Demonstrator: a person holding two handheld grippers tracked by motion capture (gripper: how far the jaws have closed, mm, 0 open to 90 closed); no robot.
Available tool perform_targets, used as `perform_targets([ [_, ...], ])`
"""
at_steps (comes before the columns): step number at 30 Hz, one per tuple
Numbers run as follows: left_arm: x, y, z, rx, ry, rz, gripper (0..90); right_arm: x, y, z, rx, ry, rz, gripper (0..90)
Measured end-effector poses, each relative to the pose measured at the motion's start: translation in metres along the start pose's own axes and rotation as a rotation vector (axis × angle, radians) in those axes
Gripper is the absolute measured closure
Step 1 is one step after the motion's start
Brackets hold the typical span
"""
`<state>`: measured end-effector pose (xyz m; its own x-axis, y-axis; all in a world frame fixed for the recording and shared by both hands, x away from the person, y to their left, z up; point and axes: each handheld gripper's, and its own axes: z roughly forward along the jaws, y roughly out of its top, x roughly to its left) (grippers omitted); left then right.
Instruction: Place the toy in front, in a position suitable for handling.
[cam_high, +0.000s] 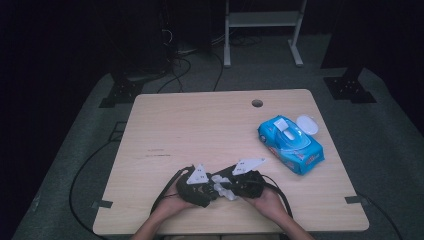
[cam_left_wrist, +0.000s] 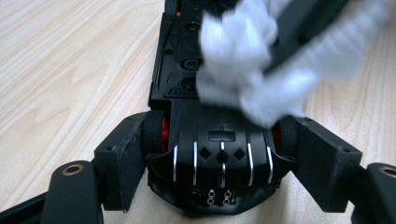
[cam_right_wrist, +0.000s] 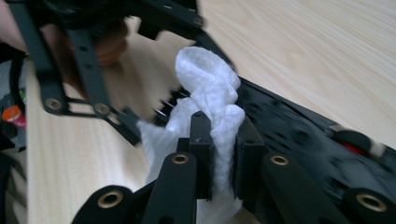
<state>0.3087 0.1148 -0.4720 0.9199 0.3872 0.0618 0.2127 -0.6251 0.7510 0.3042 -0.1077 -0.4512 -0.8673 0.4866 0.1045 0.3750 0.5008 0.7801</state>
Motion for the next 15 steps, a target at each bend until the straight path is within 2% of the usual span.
perform_targets([
  [3, 0.0013, 0.0006, -0.002, -0.011, -0.001, 0.001, 24.6, -0.0119, -0.0046, -0.0071, -0.004, -0.032, 0.038, 80.1],
  [5, 0.0012, 0.0013, -0.0027, -0.009, 0.005, 0.01, 24.6, -0.0151, -0.0065, -0.0085, -0.008, -0.031, 0.05, 80.2],
  [9, 0.0011, -0.0008, -0.0017, -0.002, 0.003, 0.014, 24.5, -0.0105, -0.0062, -0.0073, -0.005, -0.044, 0.035, 80.1],
  [12, 0.003, -0.0021, -0.0014, 0.008, -0.012, -0.001, 21.4, -0.0111, -0.0068, -0.0071, -0.004, -0.04, 0.034, 80.1],
  [15, 0.0035, -0.0023, -0.0011, 0.013, -0.013, 0.0, 20.8, -0.0121, -0.0083, -0.0075, -0.004, -0.037, 0.049, 80.1],
])
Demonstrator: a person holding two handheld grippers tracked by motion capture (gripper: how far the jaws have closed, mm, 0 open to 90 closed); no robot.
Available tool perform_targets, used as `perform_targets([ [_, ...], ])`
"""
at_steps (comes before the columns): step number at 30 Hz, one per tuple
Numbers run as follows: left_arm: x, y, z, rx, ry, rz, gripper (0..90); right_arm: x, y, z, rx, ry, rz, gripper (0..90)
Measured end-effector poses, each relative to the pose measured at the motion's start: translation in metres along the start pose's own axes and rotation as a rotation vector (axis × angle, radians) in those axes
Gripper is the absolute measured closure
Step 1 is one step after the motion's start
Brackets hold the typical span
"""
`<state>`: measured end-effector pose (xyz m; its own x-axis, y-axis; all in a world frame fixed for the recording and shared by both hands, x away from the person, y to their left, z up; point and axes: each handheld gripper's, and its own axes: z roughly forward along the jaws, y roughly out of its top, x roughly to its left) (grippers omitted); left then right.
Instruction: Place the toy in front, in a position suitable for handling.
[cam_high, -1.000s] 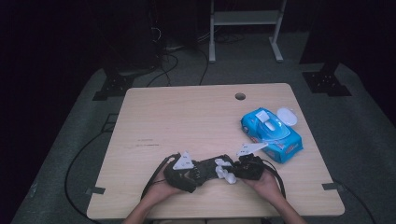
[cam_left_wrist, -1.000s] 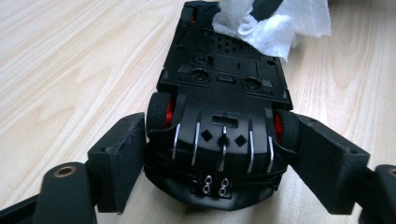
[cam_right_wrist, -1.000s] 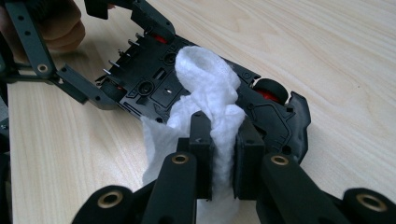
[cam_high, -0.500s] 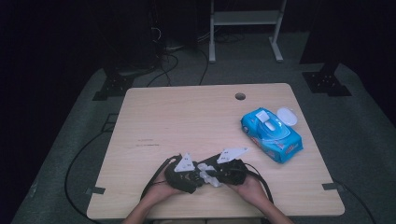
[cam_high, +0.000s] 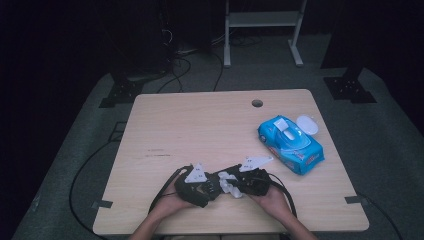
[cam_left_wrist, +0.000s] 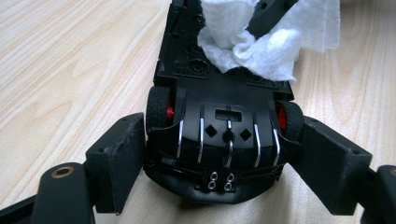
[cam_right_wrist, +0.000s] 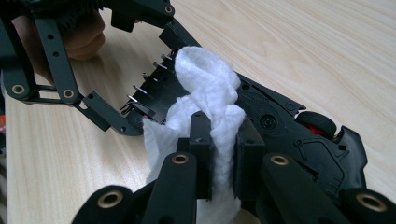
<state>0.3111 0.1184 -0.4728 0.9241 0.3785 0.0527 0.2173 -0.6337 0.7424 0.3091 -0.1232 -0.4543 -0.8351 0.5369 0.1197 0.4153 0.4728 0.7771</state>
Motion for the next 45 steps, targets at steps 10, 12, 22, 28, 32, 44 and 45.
perform_targets([
  [10, -0.003, 0.003, 0.001, 0.011, 0.027, 0.042, 24.3, 0.023, 0.012, 0.014, -0.029, 0.052, -0.05, 80.1],
  [12, -0.003, 0.002, 0.0, 0.005, 0.03, 0.044, 24.3, 0.027, 0.014, 0.016, -0.015, 0.045, -0.087, 80.1],
  [22, -0.002, 0.005, 0.001, -0.011, 0.029, 0.029, 24.3, 0.01, 0.011, 0.009, -0.034, 0.041, -0.013, 80.2],
  [28, -0.003, 0.005, 0.001, -0.011, 0.029, 0.032, 24.3, 0.018, 0.013, 0.011, -0.014, 0.049, -0.077, 80.0],
  [32, -0.003, 0.004, 0.0, -0.015, 0.028, 0.03, 24.3, -0.009, 0.005, -0.002, 0.008, -0.073, -0.044, 80.0],
  [44, -0.002, 0.002, 0.0, -0.015, 0.027, 0.031, 24.2, -0.027, -0.006, -0.017, 0.016, -0.088, 0.03, 80.0],
  [45, -0.001, 0.002, 0.0, -0.011, 0.026, 0.031, 24.2, -0.023, -0.005, -0.014, 0.013, -0.067, 0.019, 79.9],
])
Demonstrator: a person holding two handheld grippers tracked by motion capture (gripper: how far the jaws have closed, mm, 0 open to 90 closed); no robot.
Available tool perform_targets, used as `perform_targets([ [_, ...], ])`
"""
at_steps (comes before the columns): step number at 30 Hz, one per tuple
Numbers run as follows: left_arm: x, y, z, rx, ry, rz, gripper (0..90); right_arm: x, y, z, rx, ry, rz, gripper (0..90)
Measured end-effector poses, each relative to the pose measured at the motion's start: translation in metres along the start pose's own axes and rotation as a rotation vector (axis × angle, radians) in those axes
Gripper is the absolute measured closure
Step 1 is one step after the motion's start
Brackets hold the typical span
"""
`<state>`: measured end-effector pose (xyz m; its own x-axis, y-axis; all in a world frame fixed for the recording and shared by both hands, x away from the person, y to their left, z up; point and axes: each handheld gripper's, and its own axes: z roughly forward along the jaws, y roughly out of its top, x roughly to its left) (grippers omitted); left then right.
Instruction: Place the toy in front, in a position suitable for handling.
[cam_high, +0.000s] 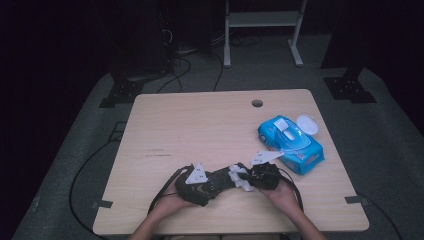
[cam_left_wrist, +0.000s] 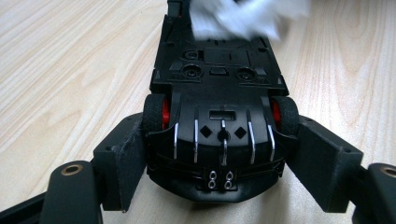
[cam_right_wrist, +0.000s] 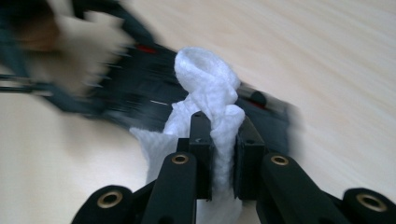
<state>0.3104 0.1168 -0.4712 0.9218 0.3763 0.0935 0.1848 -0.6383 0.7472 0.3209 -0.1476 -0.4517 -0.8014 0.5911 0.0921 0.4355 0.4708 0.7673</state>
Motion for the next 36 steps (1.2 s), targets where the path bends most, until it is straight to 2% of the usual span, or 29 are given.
perform_targets([
  [1, 0.0, 0.0, 0.0, -0.001, 0.001, -0.001, 24.3, 0.008, 0.003, 0.004, -0.001, 0.033, -0.025, 79.9],
  [3, 0.0, -0.001, 0.0, 0.007, 0.006, 0.003, 24.3, 0.018, 0.006, 0.008, 0.008, 0.02, -0.079, 79.7],
  [4, 0.0, -0.001, 0.0, 0.002, 0.003, -0.002, 24.3, 0.018, 0.007, 0.009, 0.01, 0.016, -0.088, 79.7],
  [5, 0.001, -0.001, -0.001, -0.005, 0.004, -0.005, 24.3, 0.016, 0.007, 0.008, 0.013, 0.016, -0.077, 79.7],
  [8, 0.002, -0.001, -0.002, -0.011, 0.001, -0.005, 24.3, 0.002, 0.001, 0.002, 0.025, -0.029, -0.044, 79.7],
  [11, 0.002, -0.001, -0.002, -0.009, 0.001, -0.004, 24.3, -0.017, -0.008, -0.007, 0.042, -0.101, -0.004, 79.7],
  [12, 0.002, -0.001, -0.002, -0.008, 0.001, -0.002, 24.3, -0.022, -0.011, -0.009, 0.045, -0.105, 0.024, 79.7],
  [14, 0.002, -0.001, -0.002, -0.008, 0.002, -0.001, 24.3, -0.027, -0.014, -0.01, 0.055, -0.108, 0.048, 79.7],
  [21, 0.003, -0.003, -0.002, -0.008, -0.002, -0.008, 24.3, -0.016, -0.009, -0.01, 0.021, -0.072, 0.02, 79.8],
  [23, 0.002, -0.003, -0.002, -0.014, -0.001, -0.008, 24.3, -0.02, -0.01, -0.009, 0.036, -0.082, 0.017, 79.8],
  [25, 0.002, -0.002, -0.002, -0.015, 0.001, -0.005, 24.3, -0.025, -0.012, -0.009, 0.049, -0.101, 0.038, 79.8],
  [28, 0.002, -0.002, -0.002, -0.01, 0.001, 0.003, 24.4, -0.031, -0.012, -0.007, 0.037, -0.106, 0.065, 79.8],
  [33, 0.001, -0.002, -0.001, 0.0, 0.006, 0.021, 24.4, -0.029, 0.01, 0.004, 0.021, -0.107, 0.038, 79.8],
  [36, 0.002, -0.001, -0.002, -0.012, 0.001, 0.01, 24.4, -0.03, 0.019, 0.017, 0.017, -0.101, 0.034, 79.7],
])
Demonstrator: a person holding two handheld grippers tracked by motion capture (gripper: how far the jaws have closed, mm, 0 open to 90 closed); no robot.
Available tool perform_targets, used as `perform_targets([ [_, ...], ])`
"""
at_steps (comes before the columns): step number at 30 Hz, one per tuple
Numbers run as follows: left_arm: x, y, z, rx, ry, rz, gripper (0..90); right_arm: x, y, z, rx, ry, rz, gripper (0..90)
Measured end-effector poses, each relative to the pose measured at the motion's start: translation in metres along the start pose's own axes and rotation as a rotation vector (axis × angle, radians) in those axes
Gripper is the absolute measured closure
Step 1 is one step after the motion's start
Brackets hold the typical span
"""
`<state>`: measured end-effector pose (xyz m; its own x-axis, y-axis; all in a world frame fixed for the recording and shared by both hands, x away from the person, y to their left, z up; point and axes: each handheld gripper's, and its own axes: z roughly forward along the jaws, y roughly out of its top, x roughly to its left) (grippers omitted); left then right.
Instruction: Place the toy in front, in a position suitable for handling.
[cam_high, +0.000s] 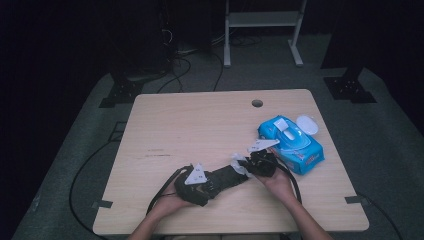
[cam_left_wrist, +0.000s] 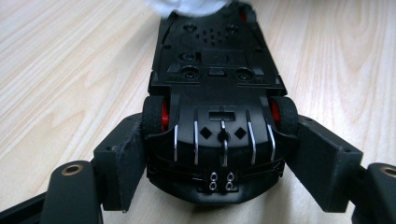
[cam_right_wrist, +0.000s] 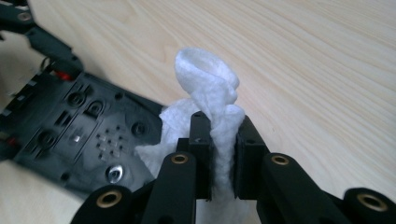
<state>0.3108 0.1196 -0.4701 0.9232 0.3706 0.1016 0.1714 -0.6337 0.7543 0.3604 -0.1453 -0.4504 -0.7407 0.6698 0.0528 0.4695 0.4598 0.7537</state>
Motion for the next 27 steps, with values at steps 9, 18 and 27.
perform_targets([
  [9, 0.001, 0.0, 0.0, -0.003, 0.002, -0.008, 24.3, -0.008, -0.018, -0.011, 0.016, 0.007, 0.043, 79.8],
  [18, -0.001, 0.001, 0.001, -0.002, 0.008, -0.004, 24.4, 0.043, 0.002, 0.004, -0.027, 0.168, -0.033, 79.7],
  [27, 0.0, 0.001, 0.001, -0.011, 0.006, -0.01, 24.4, 0.05, 0.007, 0.008, -0.042, 0.171, -0.039, 79.8],
])
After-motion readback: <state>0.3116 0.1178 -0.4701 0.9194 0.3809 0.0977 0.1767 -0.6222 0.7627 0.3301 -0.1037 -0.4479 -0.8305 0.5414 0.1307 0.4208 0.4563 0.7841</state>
